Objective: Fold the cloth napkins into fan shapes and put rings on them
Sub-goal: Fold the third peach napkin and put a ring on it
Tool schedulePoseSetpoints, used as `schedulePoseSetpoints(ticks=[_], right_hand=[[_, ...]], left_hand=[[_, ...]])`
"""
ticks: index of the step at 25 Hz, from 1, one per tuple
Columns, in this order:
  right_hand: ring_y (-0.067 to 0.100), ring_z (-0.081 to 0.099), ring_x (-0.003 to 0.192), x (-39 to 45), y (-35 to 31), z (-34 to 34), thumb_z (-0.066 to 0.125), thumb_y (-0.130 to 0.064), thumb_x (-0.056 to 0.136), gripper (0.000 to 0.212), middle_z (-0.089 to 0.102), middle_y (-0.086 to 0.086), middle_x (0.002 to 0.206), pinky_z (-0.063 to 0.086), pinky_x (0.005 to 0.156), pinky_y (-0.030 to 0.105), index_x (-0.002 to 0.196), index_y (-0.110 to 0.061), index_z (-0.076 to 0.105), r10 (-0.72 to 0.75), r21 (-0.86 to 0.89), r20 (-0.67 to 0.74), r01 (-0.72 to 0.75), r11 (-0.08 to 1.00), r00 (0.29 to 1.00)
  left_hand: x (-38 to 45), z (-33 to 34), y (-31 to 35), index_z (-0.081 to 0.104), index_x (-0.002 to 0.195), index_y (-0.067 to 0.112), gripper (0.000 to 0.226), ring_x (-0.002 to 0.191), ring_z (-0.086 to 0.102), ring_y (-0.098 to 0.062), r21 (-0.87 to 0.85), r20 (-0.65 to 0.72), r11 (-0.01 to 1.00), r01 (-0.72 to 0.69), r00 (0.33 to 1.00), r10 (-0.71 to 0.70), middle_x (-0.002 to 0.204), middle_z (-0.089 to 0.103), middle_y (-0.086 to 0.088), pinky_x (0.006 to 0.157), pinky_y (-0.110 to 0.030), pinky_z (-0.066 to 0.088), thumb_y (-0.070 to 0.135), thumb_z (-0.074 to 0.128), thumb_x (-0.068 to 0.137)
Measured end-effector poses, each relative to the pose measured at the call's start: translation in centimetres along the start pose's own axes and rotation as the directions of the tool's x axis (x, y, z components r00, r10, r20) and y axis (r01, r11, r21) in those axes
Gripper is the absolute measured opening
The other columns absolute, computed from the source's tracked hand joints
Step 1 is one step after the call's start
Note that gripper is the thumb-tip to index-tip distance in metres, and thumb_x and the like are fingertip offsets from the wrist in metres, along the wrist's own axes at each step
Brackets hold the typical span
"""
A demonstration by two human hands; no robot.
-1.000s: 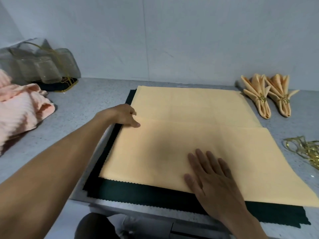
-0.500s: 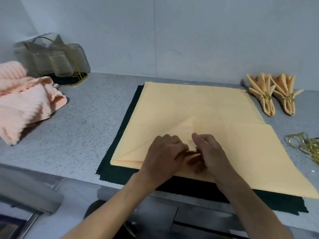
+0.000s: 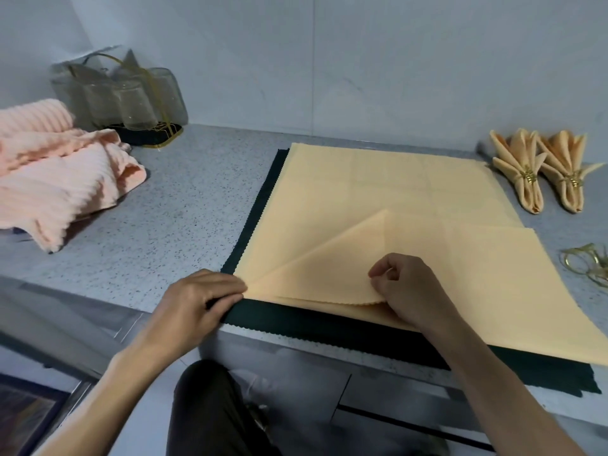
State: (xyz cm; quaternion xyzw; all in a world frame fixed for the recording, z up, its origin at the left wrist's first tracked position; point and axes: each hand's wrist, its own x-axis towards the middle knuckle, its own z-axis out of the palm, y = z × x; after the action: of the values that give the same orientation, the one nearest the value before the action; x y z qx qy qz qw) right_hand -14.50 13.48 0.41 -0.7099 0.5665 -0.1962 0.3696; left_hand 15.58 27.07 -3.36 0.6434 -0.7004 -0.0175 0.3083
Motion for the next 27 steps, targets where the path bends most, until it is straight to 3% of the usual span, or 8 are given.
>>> schedulePoseSetpoints(ticks=[5,10,15,20,22,24,27], right_hand=[[0.005,0.057,0.079,-1.1,0.4,-0.4,0.059,-0.021,0.093,0.011,0.062,-0.009,0.086,0.039,0.061,0.021,0.086,-0.029,0.064,-0.052,-0.144,0.051,0.059,0.988,0.997],[0.002,0.057,0.079,-1.3,0.4,-1.0,0.061,-0.018,0.091,0.013,0.063,-0.012,0.086,0.038,0.059,0.015,0.086,-0.028,0.067,-0.033,-0.203,0.121,0.058,0.978,0.992],[0.004,0.06,0.077,-1.4,0.5,-1.2,0.065,-0.019,0.088,0.012,0.066,-0.009,0.084,0.041,0.061,0.018,0.083,-0.029,0.068,-0.023,-0.195,0.143,0.051,0.98,0.989],[0.007,0.061,0.073,-1.6,0.7,-1.2,0.067,-0.02,0.084,0.011,0.066,-0.009,0.078,0.045,0.061,0.021,0.077,-0.029,0.069,-0.035,-0.183,0.114,0.056,0.982,0.993],[0.006,0.061,0.07,-1.6,0.9,-1.3,0.068,-0.021,0.083,0.01,0.066,-0.009,0.075,0.044,0.06,0.02,0.076,-0.029,0.07,-0.03,-0.166,0.114,0.049,0.985,0.993],[0.006,0.061,0.067,-1.7,0.8,-1.2,0.068,-0.021,0.082,0.011,0.065,-0.01,0.072,0.044,0.059,0.02,0.075,-0.029,0.07,-0.033,-0.164,0.103,0.05,0.985,0.994],[0.005,0.059,0.065,-2.3,0.5,-1.4,0.066,-0.023,0.084,0.011,0.063,-0.011,0.071,0.047,0.06,0.021,0.077,-0.03,0.069,-0.038,-0.186,0.093,0.055,0.981,0.995]], left_hand=[[-0.3,-0.3,-0.4,0.08,0.095,0.02,0.035,0.091,0.065,0.0,-0.021,-0.05,1.0,0.022,0.998,-0.023,0.097,0.071,0.018,0.081,-0.027,0.052,0.045,0.057,0.087],[-0.3,0.0,-0.1,0.08,0.094,0.019,0.035,0.091,0.066,-0.005,-0.002,-0.048,1.0,0.029,0.998,-0.029,0.097,0.071,0.016,0.079,-0.031,0.054,0.044,0.057,0.087],[-0.3,-0.2,0.0,0.08,0.092,0.021,0.034,0.092,0.065,-0.003,-0.011,-0.023,0.998,0.056,0.998,-0.056,0.098,0.07,0.019,0.081,-0.031,0.053,0.045,0.056,0.086],[0.0,-0.6,0.8,0.077,0.088,0.028,0.015,0.096,0.063,-0.003,0.036,0.027,0.977,0.212,0.977,-0.213,0.099,0.068,0.026,0.084,-0.033,0.052,0.034,0.064,0.084],[0.9,-0.2,2.8,0.077,0.098,0.024,0.034,0.104,0.063,-0.014,0.127,-0.003,0.968,0.216,0.976,-0.218,0.108,0.07,0.018,0.091,-0.037,0.051,0.039,0.05,0.083],[3.0,1.7,6.1,0.07,0.117,0.015,0.049,0.12,0.057,-0.022,0.14,0.003,0.975,0.173,0.985,-0.175,0.126,0.065,0.001,0.104,-0.033,0.04,0.04,0.039,0.088],[5.8,6.3,10.6,0.026,0.153,0.012,0.057,0.15,0.014,-0.022,0.13,0.188,0.964,0.233,0.949,-0.254,0.162,0.018,-0.005,0.121,-0.038,0.009,0.037,0.028,0.102]])
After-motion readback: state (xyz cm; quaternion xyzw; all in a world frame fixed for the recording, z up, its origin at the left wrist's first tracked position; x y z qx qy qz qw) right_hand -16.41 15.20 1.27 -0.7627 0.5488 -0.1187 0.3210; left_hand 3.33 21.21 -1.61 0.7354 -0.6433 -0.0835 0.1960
